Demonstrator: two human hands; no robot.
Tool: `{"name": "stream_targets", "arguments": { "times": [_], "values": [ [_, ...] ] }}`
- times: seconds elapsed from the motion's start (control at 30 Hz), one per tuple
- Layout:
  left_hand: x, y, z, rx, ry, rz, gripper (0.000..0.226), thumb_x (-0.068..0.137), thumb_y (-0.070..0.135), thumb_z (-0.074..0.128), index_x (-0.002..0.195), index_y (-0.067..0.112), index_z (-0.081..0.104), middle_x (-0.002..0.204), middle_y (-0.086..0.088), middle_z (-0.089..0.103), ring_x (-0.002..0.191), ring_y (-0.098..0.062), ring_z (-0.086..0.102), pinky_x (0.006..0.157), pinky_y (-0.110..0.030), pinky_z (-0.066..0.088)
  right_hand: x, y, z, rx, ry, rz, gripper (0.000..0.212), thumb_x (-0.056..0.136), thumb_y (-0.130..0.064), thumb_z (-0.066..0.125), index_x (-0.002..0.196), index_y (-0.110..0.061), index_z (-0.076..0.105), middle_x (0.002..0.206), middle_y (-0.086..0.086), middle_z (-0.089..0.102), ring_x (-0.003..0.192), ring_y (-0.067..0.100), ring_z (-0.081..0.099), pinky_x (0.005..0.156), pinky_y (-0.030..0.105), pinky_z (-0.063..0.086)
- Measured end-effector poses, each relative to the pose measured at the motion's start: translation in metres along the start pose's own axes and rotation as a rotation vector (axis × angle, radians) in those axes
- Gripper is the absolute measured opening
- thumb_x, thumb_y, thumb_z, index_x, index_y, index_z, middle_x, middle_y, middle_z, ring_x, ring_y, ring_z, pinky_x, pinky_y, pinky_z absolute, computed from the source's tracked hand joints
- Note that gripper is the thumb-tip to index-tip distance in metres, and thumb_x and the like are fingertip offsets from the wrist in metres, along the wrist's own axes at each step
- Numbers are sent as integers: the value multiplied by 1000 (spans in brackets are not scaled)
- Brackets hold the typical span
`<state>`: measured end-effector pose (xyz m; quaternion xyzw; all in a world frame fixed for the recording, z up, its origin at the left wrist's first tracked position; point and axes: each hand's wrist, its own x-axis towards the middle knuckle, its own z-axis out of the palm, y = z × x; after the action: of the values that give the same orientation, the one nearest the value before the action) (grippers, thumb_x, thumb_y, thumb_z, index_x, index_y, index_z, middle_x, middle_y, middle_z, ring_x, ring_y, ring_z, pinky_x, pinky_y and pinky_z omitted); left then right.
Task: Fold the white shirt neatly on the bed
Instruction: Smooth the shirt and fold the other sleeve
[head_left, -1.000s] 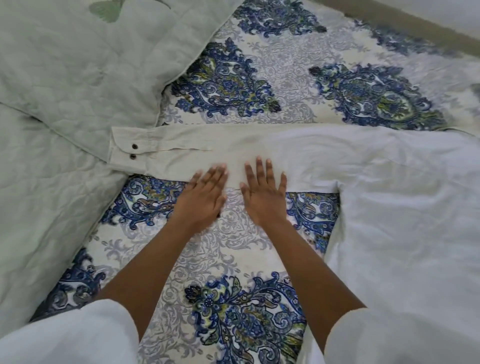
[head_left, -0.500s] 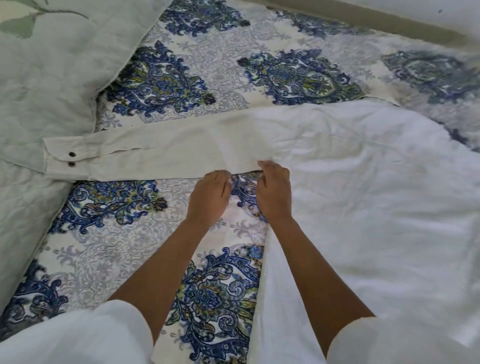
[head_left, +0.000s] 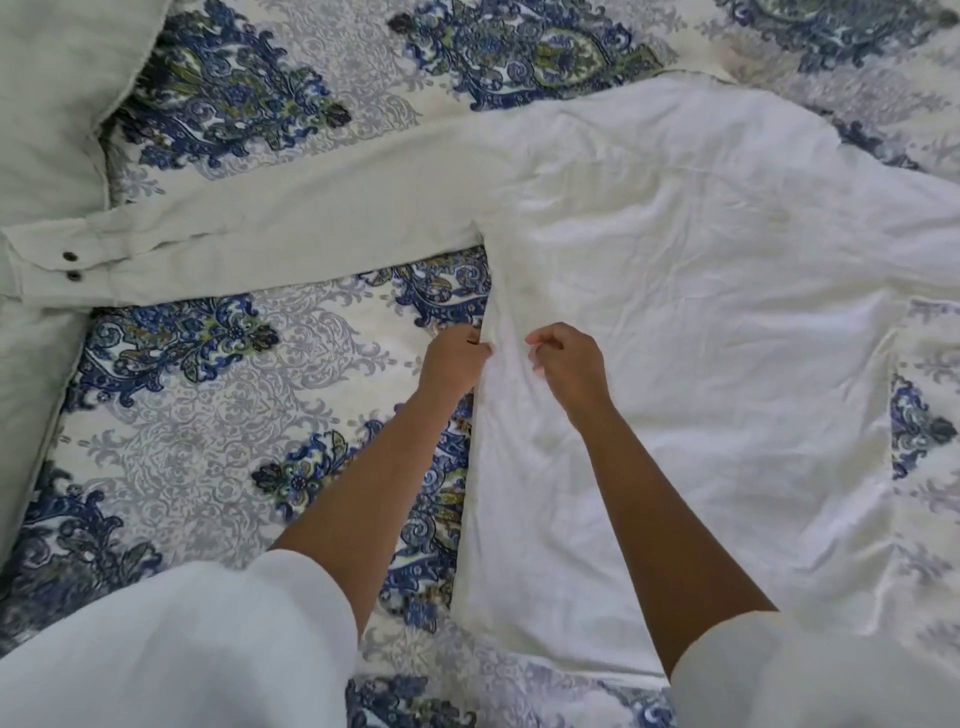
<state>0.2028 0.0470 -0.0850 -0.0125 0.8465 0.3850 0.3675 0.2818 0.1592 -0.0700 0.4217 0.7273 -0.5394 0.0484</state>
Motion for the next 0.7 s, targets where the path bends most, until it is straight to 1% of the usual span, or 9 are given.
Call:
{"name": "stream_targets", "arguments": {
  "times": [0.1,0.13,0.2,0.27,0.33,0.43,0.53,0.63,0.7],
  "values": [
    [-19,-22,0,-70,-9,-111,16,84,4,57,70,10,52,92,-22,64,88,-35,63,84,-50,52,-28,18,-5,-30,-86,47,22,82,-1,46,84,-12,64,74,4,64,70,20,59,66,31,48],
    [-27,-29,0,-74,-21,-138,18,83,3,57,69,11,50,89,-21,64,89,-36,63,84,-50,52,-37,26,-6,-53,-107,64,21,83,-2,46,84,-13,64,77,5,64,71,21,59,70,32,49],
    [-48,-40,5,0,-40,-127,14,83,3,57,74,10,50,83,-13,59,85,-32,60,78,-42,52,-57,43,-9,-119,-125,93,20,83,-4,47,84,-14,65,83,4,65,77,22,61,75,31,48],
    [-73,-51,15,91,40,-41,8,84,4,55,86,7,49,88,-10,55,81,-28,55,70,-36,45,-76,60,-14,-147,-119,103,22,84,-5,46,85,-14,66,86,1,65,81,20,62,74,28,47],
    [-94,-62,26,226,175,106,5,89,6,52,92,5,47,96,-11,50,80,-28,50,67,-37,42,-91,71,-17,-134,-115,99,23,84,-4,44,83,-16,65,84,-3,64,76,16,59,66,22,44],
    [-115,-79,36,459,209,249,13,94,12,47,98,0,52,104,-15,50,90,-31,52,73,-42,43,-106,81,-19,-156,-145,70,22,86,-7,45,87,-15,66,84,-7,63,72,11,55,65,22,41],
    [-122,-83,40,390,228,201,18,92,16,53,99,0,54,106,-15,53,98,-29,52,82,-40,41,-114,88,-20,-234,-167,42,19,87,-11,49,93,-14,67,85,-6,61,73,13,53,68,22,38],
    [-123,-81,41,323,257,97,17,93,13,48,95,-1,57,99,-15,57,90,-31,56,76,-39,45,-124,97,-22,-230,-174,35,18,87,-10,51,95,-11,67,89,-5,61,83,12,53,73,21,37],
    [-123,-81,39,330,246,63,15,92,12,48,91,0,57,93,-14,57,82,-28,56,71,-37,44,-130,103,-26,-207,-159,50,19,86,-10,51,95,-11,68,90,-3,62,84,12,53,73,21,37]
  ]
}}
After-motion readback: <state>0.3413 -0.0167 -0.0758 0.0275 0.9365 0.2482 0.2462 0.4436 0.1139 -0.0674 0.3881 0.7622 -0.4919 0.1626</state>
